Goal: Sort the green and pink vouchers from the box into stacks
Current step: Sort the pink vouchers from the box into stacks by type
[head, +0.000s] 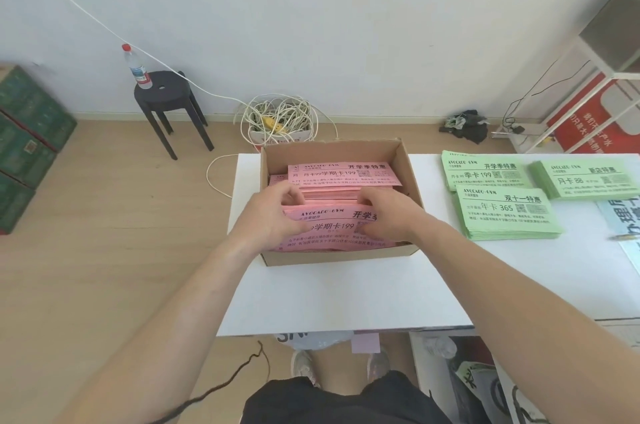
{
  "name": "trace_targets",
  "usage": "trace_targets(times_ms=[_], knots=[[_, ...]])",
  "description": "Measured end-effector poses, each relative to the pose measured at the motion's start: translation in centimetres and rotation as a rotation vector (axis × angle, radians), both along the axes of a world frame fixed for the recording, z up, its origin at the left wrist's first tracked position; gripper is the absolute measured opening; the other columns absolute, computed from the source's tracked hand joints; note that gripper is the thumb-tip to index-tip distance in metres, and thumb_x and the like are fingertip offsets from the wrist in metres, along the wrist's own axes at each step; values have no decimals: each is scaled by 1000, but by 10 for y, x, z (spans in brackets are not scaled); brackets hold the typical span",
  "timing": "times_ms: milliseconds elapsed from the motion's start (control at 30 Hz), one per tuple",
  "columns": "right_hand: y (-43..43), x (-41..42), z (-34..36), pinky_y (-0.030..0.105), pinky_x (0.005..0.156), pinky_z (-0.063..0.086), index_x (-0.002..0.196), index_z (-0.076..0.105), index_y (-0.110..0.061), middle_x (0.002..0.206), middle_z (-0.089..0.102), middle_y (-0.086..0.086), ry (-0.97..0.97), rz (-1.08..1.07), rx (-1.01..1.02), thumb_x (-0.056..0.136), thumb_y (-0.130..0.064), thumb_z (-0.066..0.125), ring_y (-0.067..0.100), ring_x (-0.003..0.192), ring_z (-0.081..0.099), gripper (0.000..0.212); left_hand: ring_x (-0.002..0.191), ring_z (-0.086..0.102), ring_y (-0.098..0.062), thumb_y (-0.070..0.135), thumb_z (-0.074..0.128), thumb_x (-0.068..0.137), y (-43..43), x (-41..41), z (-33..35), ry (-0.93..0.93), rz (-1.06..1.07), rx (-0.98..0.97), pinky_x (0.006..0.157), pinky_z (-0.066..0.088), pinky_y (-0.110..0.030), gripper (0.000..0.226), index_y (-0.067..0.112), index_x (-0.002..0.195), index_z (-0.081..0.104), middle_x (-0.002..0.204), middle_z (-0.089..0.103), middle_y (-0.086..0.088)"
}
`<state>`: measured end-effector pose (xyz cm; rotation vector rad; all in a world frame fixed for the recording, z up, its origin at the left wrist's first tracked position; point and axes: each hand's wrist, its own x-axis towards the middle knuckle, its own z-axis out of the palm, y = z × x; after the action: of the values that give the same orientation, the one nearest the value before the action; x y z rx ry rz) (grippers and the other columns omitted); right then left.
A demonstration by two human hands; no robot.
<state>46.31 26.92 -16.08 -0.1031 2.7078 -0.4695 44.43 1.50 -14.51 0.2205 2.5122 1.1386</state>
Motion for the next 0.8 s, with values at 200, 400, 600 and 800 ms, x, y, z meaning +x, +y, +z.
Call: trace_targets(times_ms=[200, 400, 600, 800], knots=[[11, 7, -2, 33, 67, 44, 82, 58, -24, 81, 60, -8, -39, 49, -25, 87, -18, 64, 23, 86, 57, 10, 98, 67, -18, 16, 82, 81, -3, 7, -4, -68, 103, 2, 79, 59, -42, 35, 27, 102, 55, 103, 70, 5], [43, 6, 52, 29, 59, 43, 72, 58, -29, 72, 61, -11, 130, -126, -262, 82, -25, 76, 12, 71, 59, 21, 100, 66, -18, 10, 77, 84, 22, 12, 27, 19, 313, 185, 84, 58, -47, 37, 27, 105, 51, 105, 67, 2], [121, 44, 91, 21, 54, 47, 83, 70, -25, 78, 73, -10, 287, -450, -510, 76, -16, 84, 6, 67, 65, 17, 93, 65, -10, 12, 76, 87, 104, 32, 52, 112, 284, 329, 78, 54, -32, 37, 26, 109, 49, 103, 67, 4], [203, 121, 59, 26, 60, 56, 88, 72, -14, 82, 74, 2, 399, -818, -723, 73, -10, 90, 14, 68, 67, 24, 89, 65, -16, 7, 73, 89, 205, 78, 30, 66, 189, 412, 67, 55, -27, 34, 29, 99, 48, 103, 67, -3]])
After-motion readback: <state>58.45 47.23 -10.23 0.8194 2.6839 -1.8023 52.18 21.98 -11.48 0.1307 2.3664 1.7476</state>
